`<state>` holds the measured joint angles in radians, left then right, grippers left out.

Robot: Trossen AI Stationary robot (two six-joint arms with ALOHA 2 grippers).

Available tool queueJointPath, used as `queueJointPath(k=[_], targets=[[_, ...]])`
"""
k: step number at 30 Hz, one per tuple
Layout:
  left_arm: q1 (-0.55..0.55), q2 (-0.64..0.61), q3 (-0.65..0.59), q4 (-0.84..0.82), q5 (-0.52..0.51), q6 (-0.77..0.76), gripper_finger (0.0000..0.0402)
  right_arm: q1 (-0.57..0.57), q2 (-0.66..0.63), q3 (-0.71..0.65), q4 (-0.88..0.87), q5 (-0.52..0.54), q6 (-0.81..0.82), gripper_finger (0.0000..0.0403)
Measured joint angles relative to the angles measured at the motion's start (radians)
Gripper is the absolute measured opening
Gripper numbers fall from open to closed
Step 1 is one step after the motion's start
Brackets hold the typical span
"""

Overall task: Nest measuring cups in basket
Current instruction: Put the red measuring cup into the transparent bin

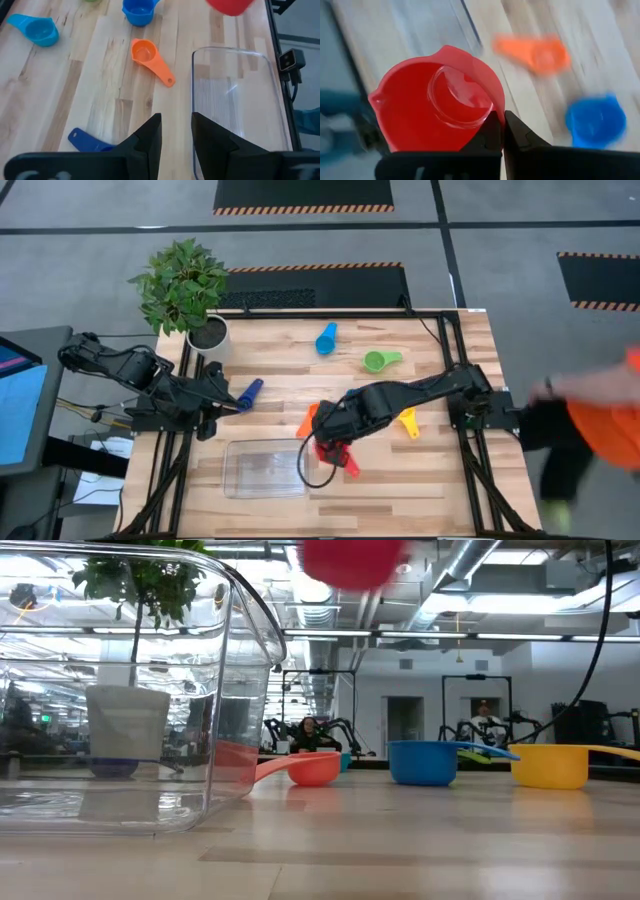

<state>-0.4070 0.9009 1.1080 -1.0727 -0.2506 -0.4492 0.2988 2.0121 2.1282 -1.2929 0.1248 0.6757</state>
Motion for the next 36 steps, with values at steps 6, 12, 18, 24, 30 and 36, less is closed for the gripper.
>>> queueJointPath(k=[6,12,18,24,30,36], targets=[[0.000,-0.018,0.000,-0.026,0.000,0.000,0.0093,-0.033,0.010,0.014,0.278,0.037,-0.106,0.0006],[0.000,-0.051,0.000,-0.033,0.000,-0.002,0.0093,-0.078,0.087,0.014,0.420,0.047,-0.195,0.0006],[0.000,-0.073,0.000,-0.040,-0.017,-0.002,0.0093,-0.069,0.144,0.034,0.471,0.026,-0.337,0.0006],[0.001,-0.093,0.000,-0.036,-0.035,-0.004,0.0093,-0.054,0.190,0.037,0.592,0.022,-0.445,0.0006],[0.001,-0.097,0.000,-0.033,-0.046,-0.012,0.0093,-0.056,0.257,0.038,0.628,0.003,-0.476,0.0006],[0.001,-0.096,0.000,-0.034,-0.049,-0.014,0.0093,-0.047,0.267,0.038,0.637,-0.038,-0.519,0.0006]])
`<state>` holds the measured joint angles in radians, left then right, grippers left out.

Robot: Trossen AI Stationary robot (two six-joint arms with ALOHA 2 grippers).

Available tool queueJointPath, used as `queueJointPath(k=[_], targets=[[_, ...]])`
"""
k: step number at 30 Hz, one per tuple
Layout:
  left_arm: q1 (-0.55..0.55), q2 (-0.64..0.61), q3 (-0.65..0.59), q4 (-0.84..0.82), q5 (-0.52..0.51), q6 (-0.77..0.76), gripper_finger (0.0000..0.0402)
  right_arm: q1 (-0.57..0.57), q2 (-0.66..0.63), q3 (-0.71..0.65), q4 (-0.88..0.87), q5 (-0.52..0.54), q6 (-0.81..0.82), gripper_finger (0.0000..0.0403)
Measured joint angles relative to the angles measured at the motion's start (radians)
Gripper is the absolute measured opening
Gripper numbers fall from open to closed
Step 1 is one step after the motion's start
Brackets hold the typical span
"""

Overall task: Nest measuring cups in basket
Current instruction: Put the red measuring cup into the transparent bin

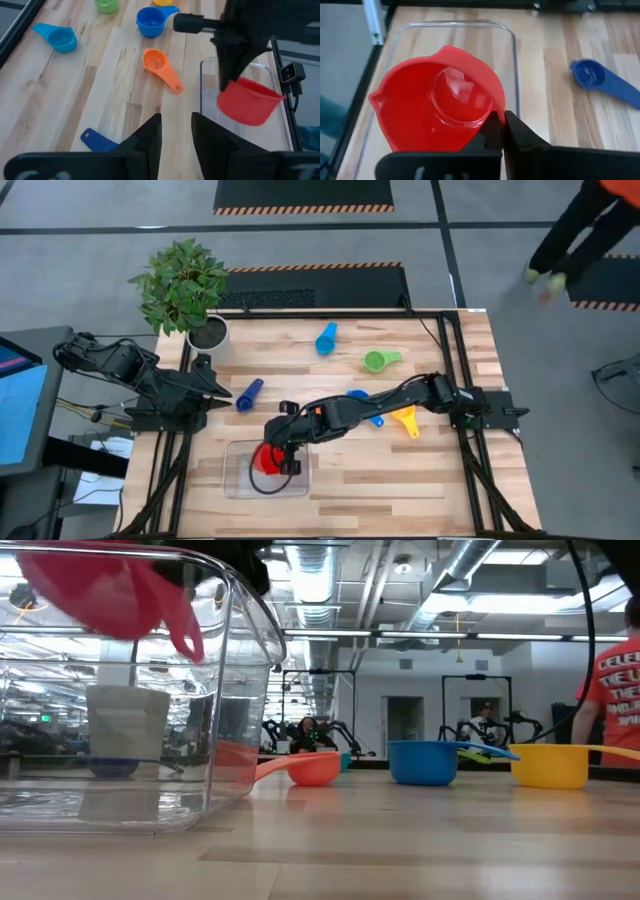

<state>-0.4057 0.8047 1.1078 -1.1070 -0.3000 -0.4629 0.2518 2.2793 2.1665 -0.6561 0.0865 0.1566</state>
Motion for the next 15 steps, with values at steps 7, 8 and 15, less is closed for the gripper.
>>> queueJointPath(k=[7,8,15], targets=[[0.000,0.000,0.000,0.000,0.000,0.001,0.0093,0.012,0.019,0.003,0.014,-0.009,-0.044,0.0006],[0.000,0.000,0.000,0.000,0.000,0.001,0.0093,0.016,0.028,0.002,0.015,-0.009,-0.045,0.0006],[0.000,0.000,0.000,0.001,0.000,-0.010,0.0093,0.020,0.055,0.001,0.018,-0.009,-0.045,0.0006]])
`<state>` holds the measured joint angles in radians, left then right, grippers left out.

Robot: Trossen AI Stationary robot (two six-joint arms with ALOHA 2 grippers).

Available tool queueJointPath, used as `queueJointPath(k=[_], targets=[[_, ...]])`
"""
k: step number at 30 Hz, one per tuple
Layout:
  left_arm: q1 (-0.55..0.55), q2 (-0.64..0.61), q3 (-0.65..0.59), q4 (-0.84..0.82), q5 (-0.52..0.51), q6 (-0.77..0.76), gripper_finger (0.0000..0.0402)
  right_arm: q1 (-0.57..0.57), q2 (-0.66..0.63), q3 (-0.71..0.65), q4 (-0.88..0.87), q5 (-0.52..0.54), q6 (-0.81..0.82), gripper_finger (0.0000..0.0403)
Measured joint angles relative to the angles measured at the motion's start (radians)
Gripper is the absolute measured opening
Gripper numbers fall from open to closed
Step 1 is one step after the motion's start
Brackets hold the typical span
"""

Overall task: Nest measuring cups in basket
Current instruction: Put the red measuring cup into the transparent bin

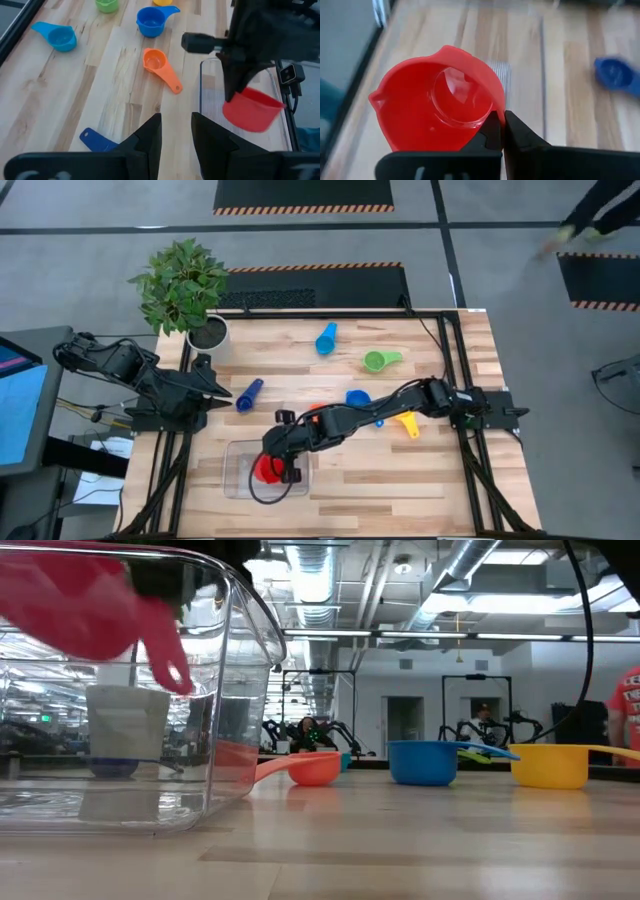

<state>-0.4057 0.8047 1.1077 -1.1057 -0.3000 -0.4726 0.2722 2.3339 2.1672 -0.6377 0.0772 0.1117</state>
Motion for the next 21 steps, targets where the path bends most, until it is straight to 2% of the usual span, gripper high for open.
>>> queueJointPath(k=[9,17,21], targets=[[0.000,0.000,0.000,-0.002,0.000,-0.002,0.0093,0.004,0.031,-0.003,0.002,-0.042,0.016,0.0011],[0.000,0.000,0.000,-0.002,0.001,-0.002,0.0093,0.003,0.031,-0.001,0.008,-0.052,0.020,0.0070],[0.000,0.000,0.000,-0.002,0.001,-0.003,0.0093,0.005,0.031,-0.001,0.008,-0.052,0.022,0.0088]])
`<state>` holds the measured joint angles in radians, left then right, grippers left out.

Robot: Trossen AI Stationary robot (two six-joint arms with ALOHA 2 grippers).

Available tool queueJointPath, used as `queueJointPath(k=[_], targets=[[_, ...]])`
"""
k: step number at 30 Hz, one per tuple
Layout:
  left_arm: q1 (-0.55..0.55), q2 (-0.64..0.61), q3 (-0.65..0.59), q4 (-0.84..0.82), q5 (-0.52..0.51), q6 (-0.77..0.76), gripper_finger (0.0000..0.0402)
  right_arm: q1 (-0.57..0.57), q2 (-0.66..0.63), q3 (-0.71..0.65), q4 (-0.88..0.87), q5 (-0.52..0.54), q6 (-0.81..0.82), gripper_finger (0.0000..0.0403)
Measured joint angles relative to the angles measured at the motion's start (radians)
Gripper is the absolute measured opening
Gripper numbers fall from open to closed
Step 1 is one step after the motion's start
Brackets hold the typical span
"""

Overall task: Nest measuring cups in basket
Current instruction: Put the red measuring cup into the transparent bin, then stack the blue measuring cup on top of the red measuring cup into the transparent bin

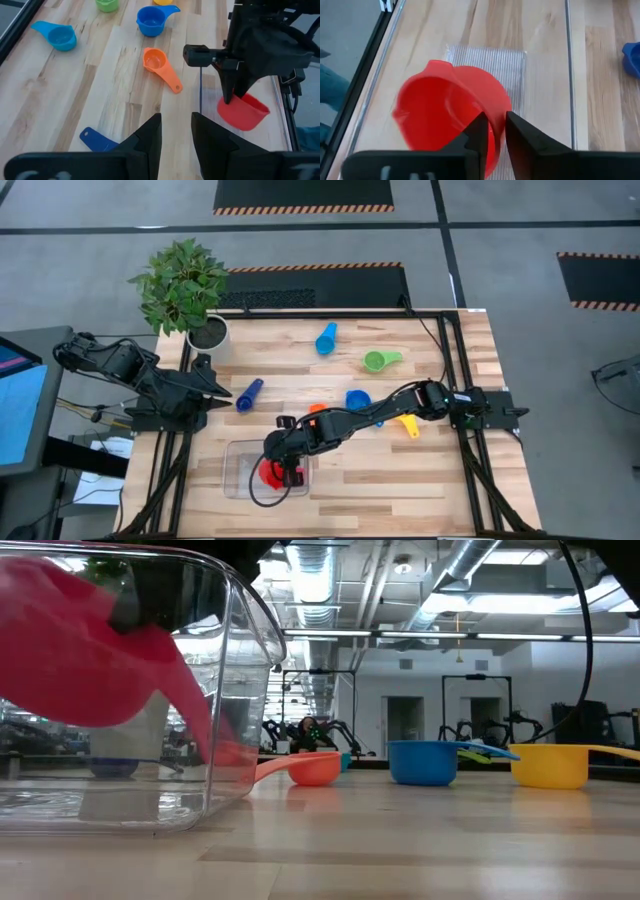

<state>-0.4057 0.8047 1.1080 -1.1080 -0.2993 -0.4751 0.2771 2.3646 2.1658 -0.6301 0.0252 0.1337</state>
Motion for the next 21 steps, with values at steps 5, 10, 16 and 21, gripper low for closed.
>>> queueJointPath(k=[5,10,16,21], targets=[[0.000,0.000,0.000,0.000,0.000,0.000,0.0093,0.000,0.000,0.000,0.000,0.000,0.000,0.0103],[0.000,0.000,0.000,0.000,0.000,0.000,0.0093,0.000,0.000,0.000,-0.001,0.000,-0.001,0.0123],[0.000,0.000,0.000,0.000,0.000,0.000,0.0093,-0.010,0.000,0.000,0.014,0.000,-0.001,0.0152],[0.000,0.000,0.000,-0.001,0.001,0.000,0.0093,-0.033,-0.031,0.086,-0.022,0.021,-0.002,0.0165]])
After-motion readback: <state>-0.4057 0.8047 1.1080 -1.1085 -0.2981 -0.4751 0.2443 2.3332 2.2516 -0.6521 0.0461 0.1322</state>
